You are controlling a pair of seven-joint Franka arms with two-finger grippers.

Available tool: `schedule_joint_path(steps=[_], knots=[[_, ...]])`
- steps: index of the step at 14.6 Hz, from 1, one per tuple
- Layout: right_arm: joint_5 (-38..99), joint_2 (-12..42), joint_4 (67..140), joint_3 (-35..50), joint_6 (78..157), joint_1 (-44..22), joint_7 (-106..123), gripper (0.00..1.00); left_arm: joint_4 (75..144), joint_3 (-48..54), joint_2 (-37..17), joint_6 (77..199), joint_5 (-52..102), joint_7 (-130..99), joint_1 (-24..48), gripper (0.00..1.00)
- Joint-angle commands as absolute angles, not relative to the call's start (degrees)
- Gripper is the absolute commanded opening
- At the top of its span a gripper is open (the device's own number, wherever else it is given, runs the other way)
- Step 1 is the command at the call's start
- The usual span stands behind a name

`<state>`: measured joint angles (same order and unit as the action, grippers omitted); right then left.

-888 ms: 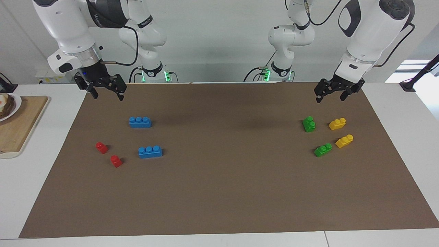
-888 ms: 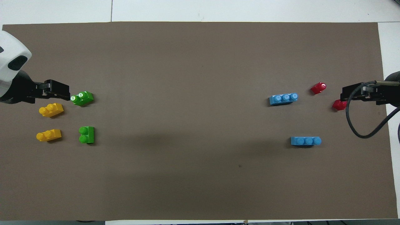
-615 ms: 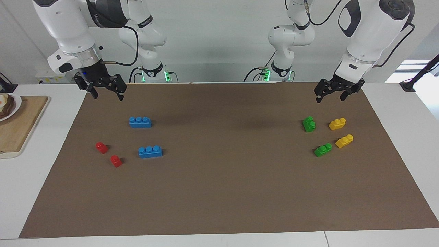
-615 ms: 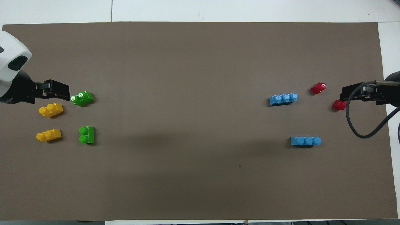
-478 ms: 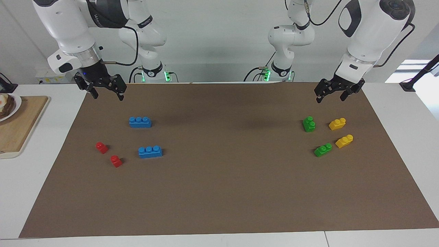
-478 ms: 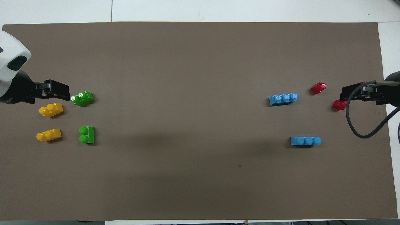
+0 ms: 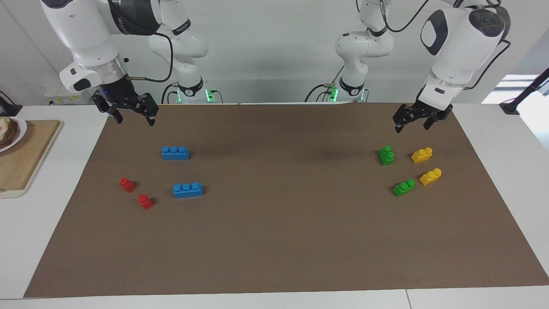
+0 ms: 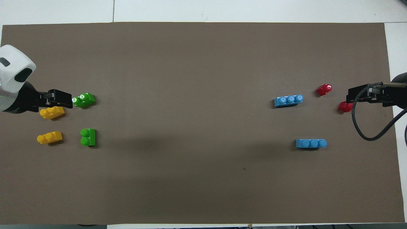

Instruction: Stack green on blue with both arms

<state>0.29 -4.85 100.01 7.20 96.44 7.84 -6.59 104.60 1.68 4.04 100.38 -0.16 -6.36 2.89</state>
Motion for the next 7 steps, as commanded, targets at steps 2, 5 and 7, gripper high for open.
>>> schedule_joint_path(steps=[2, 5, 7], knots=[[-0.62, -4.83, 99.67, 7.56, 95.98, 8.35, -5.89, 1.00, 116.26, 1.93, 9.93, 107.30, -0.88, -2.40, -0.35, 1.00], [-0.62, -4.75, 99.67, 7.56, 96.59, 8.44, -5.80, 1.00, 118.20, 1.85, 9.06, 109.68, -0.88, 2.63, -0.79, 1.00], [-0.53, -4.66, 99.67, 7.56, 96.94, 8.44, -5.80, 1.00, 118.39, 1.85, 7.13, 111.00, -0.88, 3.25, -1.40, 1.00]])
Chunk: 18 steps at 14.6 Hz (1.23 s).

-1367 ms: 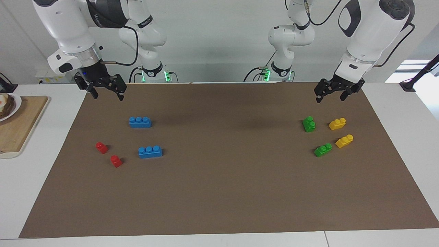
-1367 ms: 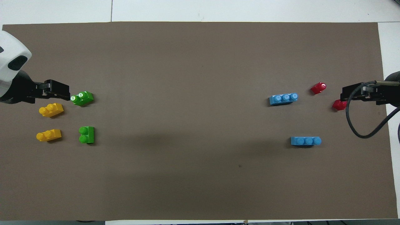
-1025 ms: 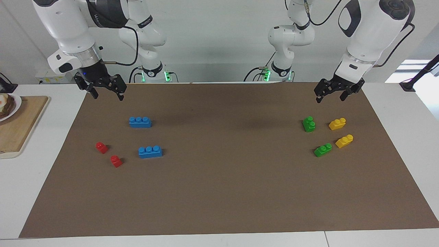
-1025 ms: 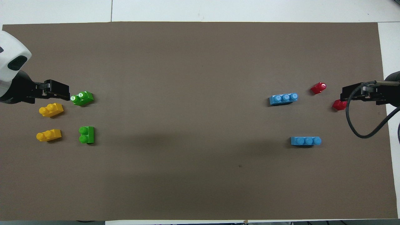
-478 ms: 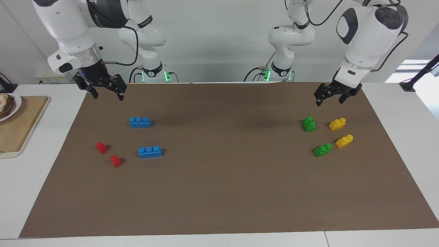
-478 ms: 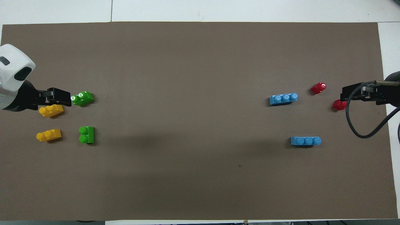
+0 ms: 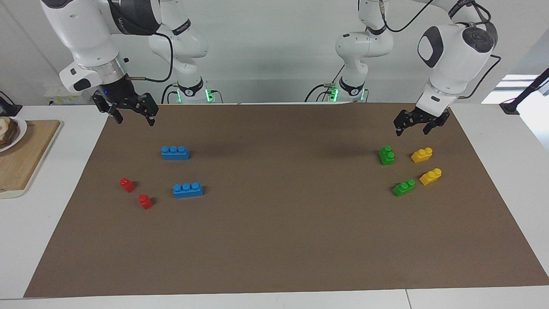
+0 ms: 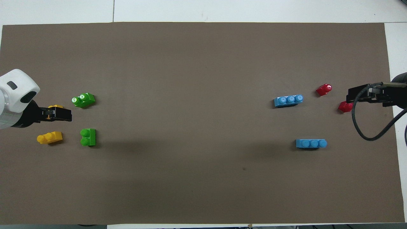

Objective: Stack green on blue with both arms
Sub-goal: 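Reach the left gripper to the green brick while the right gripper reaches the blue brick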

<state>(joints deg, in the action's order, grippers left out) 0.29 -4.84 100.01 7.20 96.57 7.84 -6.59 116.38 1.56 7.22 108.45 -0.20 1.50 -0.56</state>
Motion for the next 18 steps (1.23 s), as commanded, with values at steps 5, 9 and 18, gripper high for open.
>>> schedule_joint_path(steps=[5, 9, 18], knots=[[-0.18, -3.87, 99.67, 7.56, 98.69, 9.23, -6.58, 1.00, 125.75, 1.85, 5.36, 119.59, -0.88, 4.57, -1.49, 1.00], [1.14, -2.29, 99.75, 7.56, 101.50, 9.40, -22.62, 1.00, 128.58, 1.67, 3.88, 122.87, -0.88, 4.57, -2.89, 1.00], [8.96, 4.21, 99.67, 7.56, 106.43, 10.11, -60.88, 1.00, 133.85, 1.76, 1.85, 126.47, -0.88, 3.52, -2.64, 0.99]])
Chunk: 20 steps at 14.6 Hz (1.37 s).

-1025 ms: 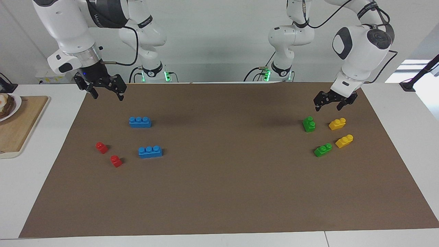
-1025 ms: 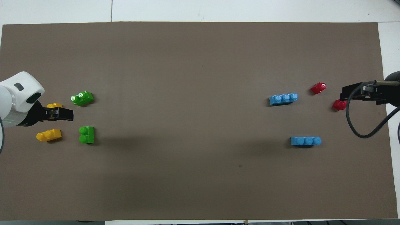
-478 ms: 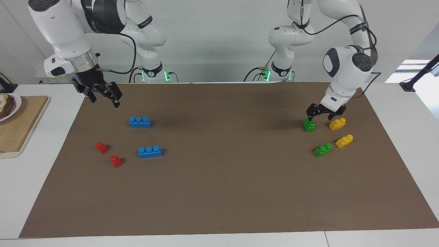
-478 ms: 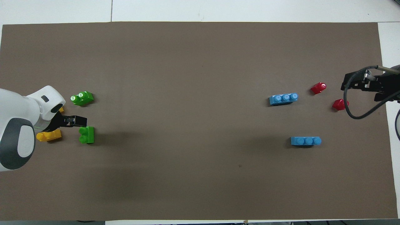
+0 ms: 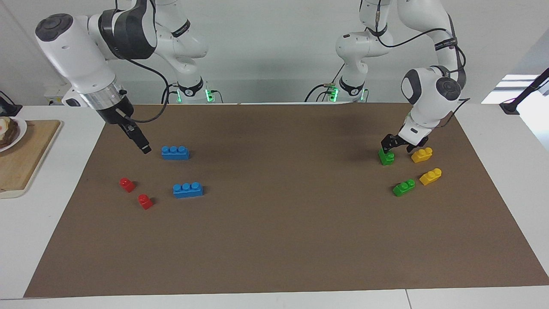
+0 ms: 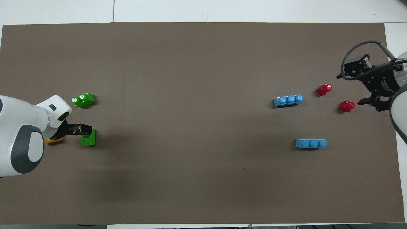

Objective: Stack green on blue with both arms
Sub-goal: 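Reach the left gripper to the green brick while the right gripper reaches the blue brick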

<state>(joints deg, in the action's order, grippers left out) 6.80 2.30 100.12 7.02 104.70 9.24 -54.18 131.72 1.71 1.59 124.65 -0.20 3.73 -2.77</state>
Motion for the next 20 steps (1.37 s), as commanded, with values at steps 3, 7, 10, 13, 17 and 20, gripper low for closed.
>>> schedule_joint_path(steps=[3, 7, 10, 13, 17, 20], knots=[[11.94, 7.37, 100.37, 7.56, 107.57, 10.20, -65.64, 1.00, 135.53, 1.85, 1.67, 128.67, -0.88, 2.12, -2.46, 0.95], [14.49, 11.59, 101.51, 7.65, 112.48, 10.20, -69.77, 1.00, 135.62, 1.85, 0.88, 128.76, -0.88, 2.02, -2.37, 0.93], [15.90, 13.97, 103.35, 7.65, 117.05, 9.93, -70.31, 1.00, 136.32, 1.93, 0.62, 129.72, -0.88, 0.18, -2.29, 0.91], [17.31, 14.94, 105.82, 7.65, 121.19, 9.32, -70.40, 1.00, 136.93, 1.93, 0.53, 130.25, -0.79, -1.93, -1.06, 0.83], [17.40, 17.31, 106.96, 7.82, 124.27, 9.05, -70.31, 1.00, 137.11, 1.93, 0.53, 130.17, -0.79, -2.37, -0.70, 0.27], [17.40, 17.75, 109.50, 7.91, 126.29, 7.21, -69.96, 1.00, 136.76, 1.85, 0.53, 129.47, -0.88, -1.76, -0.88, 0.00]])
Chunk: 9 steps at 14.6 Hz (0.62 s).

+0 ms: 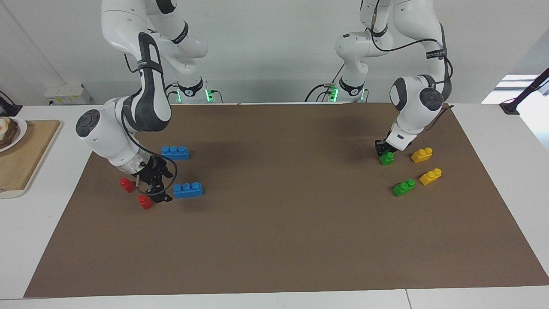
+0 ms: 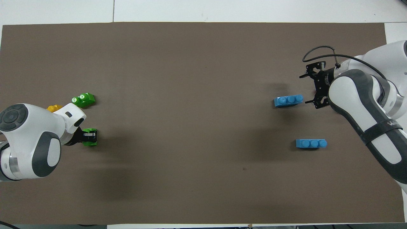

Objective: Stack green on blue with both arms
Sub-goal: 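Reach the left gripper to the green brick while the right gripper reaches the blue brick, then grasp the green brick with the left gripper while the right gripper grasps the blue brick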

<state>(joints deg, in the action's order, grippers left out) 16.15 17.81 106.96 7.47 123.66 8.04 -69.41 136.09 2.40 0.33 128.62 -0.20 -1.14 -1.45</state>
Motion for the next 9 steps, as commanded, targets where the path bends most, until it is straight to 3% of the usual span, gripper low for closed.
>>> schedule_joint_path(steps=[1, 9], knots=[[17.40, 17.75, 110.82, 7.82, 127.95, 6.51, -69.96, 1.00, 136.50, 1.85, 0.53, 129.20, -0.88, -1.84, -1.23, 0.00], [17.49, 19.42, 113.03, 7.91, 131.48, 7.21, -69.17, 1.00, 122.97, 1.85, -2.28, 118.83, 3.60, -8.69, -1.23, 0.00]])
